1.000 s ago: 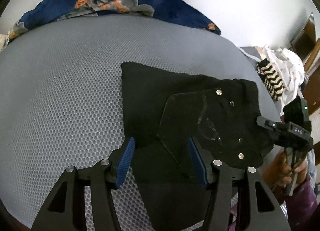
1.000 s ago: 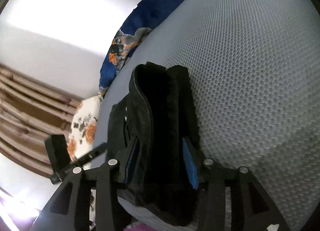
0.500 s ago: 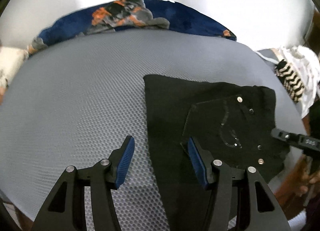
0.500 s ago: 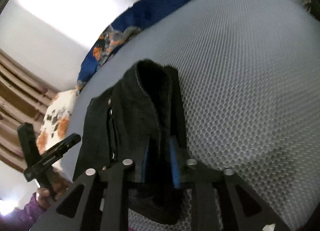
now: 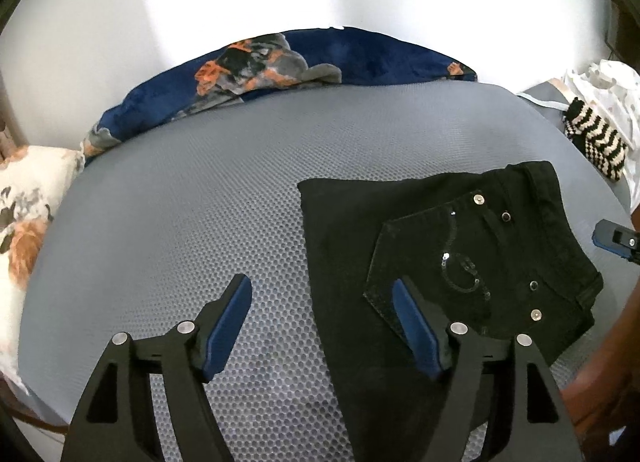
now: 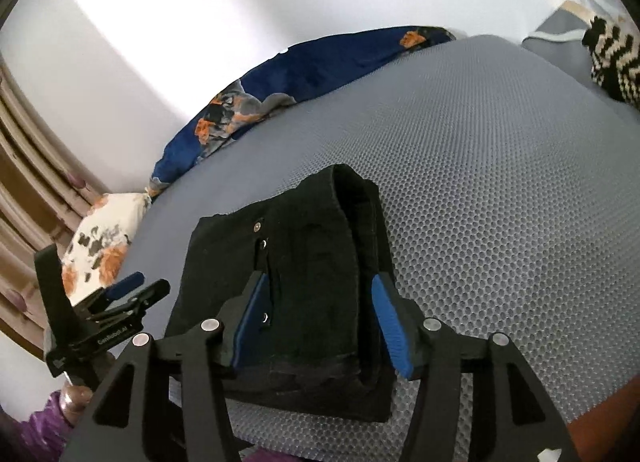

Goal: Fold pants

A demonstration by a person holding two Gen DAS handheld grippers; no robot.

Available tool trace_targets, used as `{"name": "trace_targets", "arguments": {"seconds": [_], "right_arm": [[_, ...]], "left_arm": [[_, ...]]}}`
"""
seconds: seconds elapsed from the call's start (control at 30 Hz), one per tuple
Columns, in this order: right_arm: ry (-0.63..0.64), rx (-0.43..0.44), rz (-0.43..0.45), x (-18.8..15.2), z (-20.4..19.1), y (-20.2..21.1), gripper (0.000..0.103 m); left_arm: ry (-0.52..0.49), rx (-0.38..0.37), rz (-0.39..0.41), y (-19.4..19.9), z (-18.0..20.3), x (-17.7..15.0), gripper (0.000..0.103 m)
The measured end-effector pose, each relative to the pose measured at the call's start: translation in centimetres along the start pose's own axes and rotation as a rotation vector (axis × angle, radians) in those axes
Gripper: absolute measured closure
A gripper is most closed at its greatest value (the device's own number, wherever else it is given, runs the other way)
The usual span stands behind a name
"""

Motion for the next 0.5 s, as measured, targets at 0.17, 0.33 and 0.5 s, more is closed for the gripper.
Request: {"name": "trace_targets", "arguments": {"seconds": [0.17,0.33,0.5], "right_arm": [[0.015,-0.014,0.004,-0.3,-0.4,0.1,0.042],[0.005,-0.016,-0.002,-0.3,-0.3,0.1,0.037],[-0.016,-0.027,0.003,-0.1,0.7,-0.2,0.03]], "left_arm": [[-0.009,0.003,-0.001,0.1,0.0,0.0,0.028],[-0.018,0.013,-0.001,0.1,0.1,-0.1,0.027],[-0.007,0.01,-0.025,-0.2,0.1,-0.6,0.024]]}}
Point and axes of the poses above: each gripper's, at about its wrist camera, not at the fingertips, and y roughly against the way its jaws point, z to its right, x to its top, the point moved 6 cm from there along -y, roughly the way its jaws point, and after that the axes turned 7 degrees about z, right-handed, at the moved point
